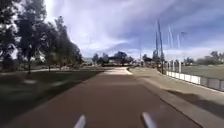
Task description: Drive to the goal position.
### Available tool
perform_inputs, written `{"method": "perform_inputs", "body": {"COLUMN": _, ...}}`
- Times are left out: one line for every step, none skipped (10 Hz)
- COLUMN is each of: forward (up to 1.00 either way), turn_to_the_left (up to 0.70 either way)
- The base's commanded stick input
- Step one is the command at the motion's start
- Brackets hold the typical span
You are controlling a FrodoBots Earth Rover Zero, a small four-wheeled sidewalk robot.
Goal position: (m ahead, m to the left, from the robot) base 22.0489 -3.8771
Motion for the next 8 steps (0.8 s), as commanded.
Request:
{"method": "perform_inputs", "body": {"forward": 1.00, "turn_to_the_left": -0.27}}
{"method": "perform_inputs", "body": {"forward": 1.00, "turn_to_the_left": 0.00}}
{"method": "perform_inputs", "body": {"forward": 1.00, "turn_to_the_left": 0.00}}
{"method": "perform_inputs", "body": {"forward": 1.00, "turn_to_the_left": 0.00}}
{"method": "perform_inputs", "body": {"forward": 1.00, "turn_to_the_left": 0.00}}
{"method": "perform_inputs", "body": {"forward": 1.00, "turn_to_the_left": 0.00}}
{"method": "perform_inputs", "body": {"forward": 1.00, "turn_to_the_left": 0.00}}
{"method": "perform_inputs", "body": {"forward": 1.00, "turn_to_the_left": 0.00}}
